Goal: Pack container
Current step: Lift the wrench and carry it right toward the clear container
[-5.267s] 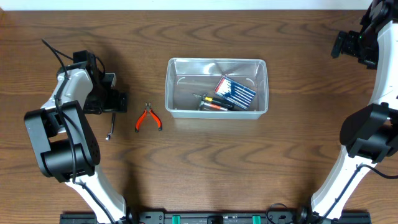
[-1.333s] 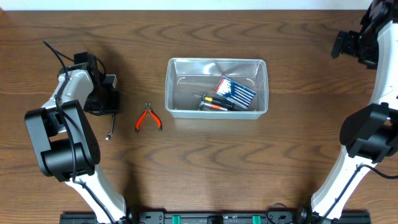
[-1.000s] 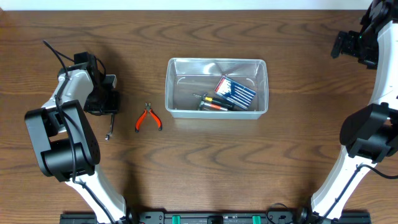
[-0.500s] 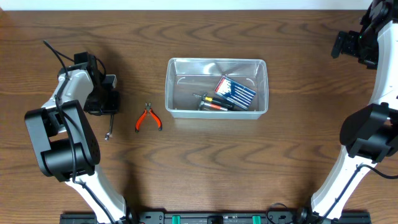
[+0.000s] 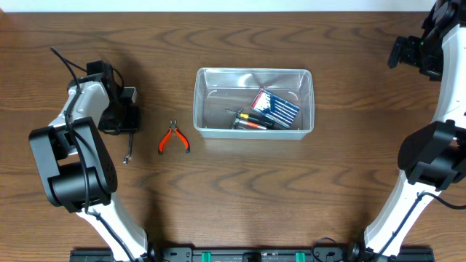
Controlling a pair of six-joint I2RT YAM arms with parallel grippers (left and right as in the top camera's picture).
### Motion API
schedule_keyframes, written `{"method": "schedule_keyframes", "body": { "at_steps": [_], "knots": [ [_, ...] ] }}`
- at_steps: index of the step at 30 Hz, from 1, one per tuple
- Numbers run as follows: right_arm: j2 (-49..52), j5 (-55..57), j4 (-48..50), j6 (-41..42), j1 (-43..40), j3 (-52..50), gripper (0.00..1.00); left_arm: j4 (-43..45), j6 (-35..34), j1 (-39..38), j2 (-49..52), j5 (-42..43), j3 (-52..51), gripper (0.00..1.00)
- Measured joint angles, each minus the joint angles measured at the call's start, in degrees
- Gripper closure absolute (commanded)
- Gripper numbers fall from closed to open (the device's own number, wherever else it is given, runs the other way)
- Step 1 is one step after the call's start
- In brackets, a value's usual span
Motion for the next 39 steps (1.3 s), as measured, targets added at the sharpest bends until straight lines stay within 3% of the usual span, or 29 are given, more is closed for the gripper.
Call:
{"method": "schedule_keyframes", "body": {
  "at_steps": [17, 28, 39],
  "knots": [
    [0.0, 0.0, 0.0, 0.0, 0.0, 0.0, 0.01, -1.4, -1.6, 0.0, -0.8, 0.0, 2.0, 0.94],
    [0.0, 0.0, 0.0, 0.0, 0.0, 0.0, 0.01, -1.5, -1.9, -0.4, -12.9, 2.0, 2.0, 0.94],
    [0.0, 0.0, 0.0, 0.0, 0.0, 0.0, 0.01, -1.6, -1.9, -1.8, -13.7, 2.2, 2.1, 0.94]
  ]
}}
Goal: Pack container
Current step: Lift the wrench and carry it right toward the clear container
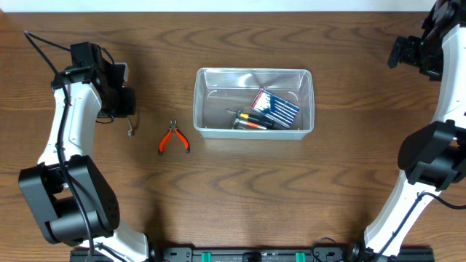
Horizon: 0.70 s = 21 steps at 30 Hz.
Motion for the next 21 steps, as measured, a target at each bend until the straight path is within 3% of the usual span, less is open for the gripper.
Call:
{"method": "schedule_keyframes", "body": {
  "at_steps": [21],
  "knots": [
    [0.0, 0.0, 0.0, 0.0, 0.0, 0.0, 0.01, 0.0, 0.0, -5.8, 0.0, 0.4, 0.0, 0.94]
  ]
}}
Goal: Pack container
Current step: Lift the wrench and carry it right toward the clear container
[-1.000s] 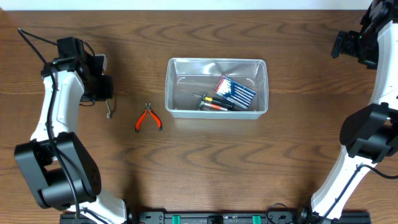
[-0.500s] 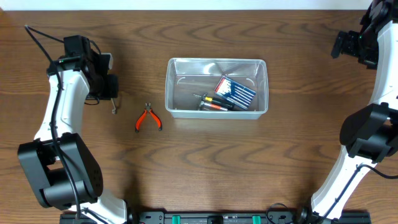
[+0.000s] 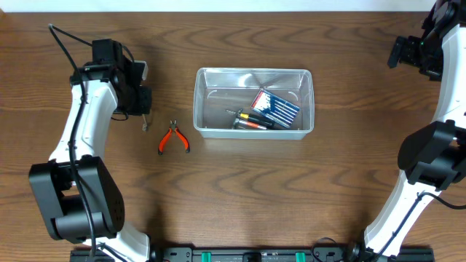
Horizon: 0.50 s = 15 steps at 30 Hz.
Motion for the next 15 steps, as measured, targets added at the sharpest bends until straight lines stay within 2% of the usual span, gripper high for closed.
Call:
{"method": "schedule_keyframes", "body": {
  "at_steps": [15],
  "knots": [
    [0.0, 0.0, 0.0, 0.0, 0.0, 0.0, 0.01, 1.4, -1.4, -0.1, -0.6, 0.0, 0.0, 0.94]
  ]
}}
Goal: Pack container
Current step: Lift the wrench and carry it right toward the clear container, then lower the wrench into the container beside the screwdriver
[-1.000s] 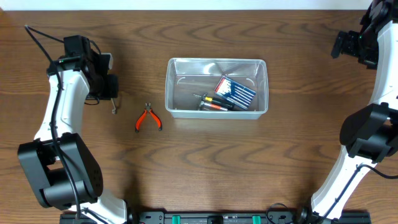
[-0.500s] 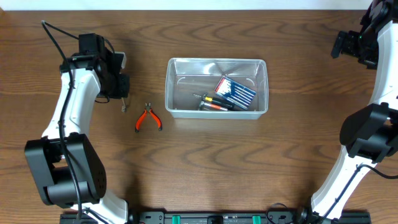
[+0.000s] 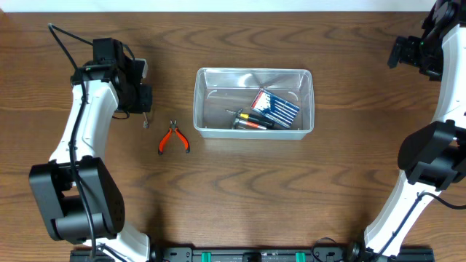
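A clear plastic container stands at the table's centre. Inside lie a blue, white and red packet and an orange-and-black screwdriver. Orange-handled pliers lie on the wood left of the container. My left gripper hovers up and left of the pliers, shut on a thin metal piece that hangs from its fingers. At the far right edge my right gripper is raised, too dark to tell whether it is open or shut.
The brown wooden table fills the view. A dark rail runs along the near edge. The left arm's cable loops out behind its wrist.
Hardly anything differs. My left gripper and the thin metal piece sit a touch farther toward the back of the table. The right arm, pliers and container are unmoved.
My left gripper was low at the far left with the thin metal piece trailing from it. Then it stood farther back, the piece still held. By the last two moments it had shifted right, closer to the pliers and container. The right arm stayed put throughout.
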Controlling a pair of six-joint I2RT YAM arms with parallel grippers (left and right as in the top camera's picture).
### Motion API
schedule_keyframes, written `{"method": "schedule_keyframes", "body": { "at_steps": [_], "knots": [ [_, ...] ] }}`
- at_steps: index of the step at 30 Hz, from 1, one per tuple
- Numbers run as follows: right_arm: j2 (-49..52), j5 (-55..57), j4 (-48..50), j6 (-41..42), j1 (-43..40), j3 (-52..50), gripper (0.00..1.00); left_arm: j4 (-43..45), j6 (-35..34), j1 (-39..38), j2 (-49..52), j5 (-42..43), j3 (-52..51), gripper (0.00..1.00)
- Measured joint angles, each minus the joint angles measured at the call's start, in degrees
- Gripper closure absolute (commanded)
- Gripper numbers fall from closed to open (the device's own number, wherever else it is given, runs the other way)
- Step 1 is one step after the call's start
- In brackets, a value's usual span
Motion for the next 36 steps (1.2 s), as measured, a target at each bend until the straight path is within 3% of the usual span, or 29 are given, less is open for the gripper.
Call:
{"method": "schedule_keyframes", "body": {
  "at_steps": [18, 36],
  "knots": [
    [0.0, 0.0, 0.0, 0.0, 0.0, 0.0, 0.01, 0.4, -1.4, -0.3, -8.3, 3.7, 0.0, 0.94],
    [0.0, 0.0, 0.0, 0.0, 0.0, 0.0, 0.01, 3.4, -2.1, -8.7, -21.4, 5.4, 0.0, 0.94]
  ]
}}
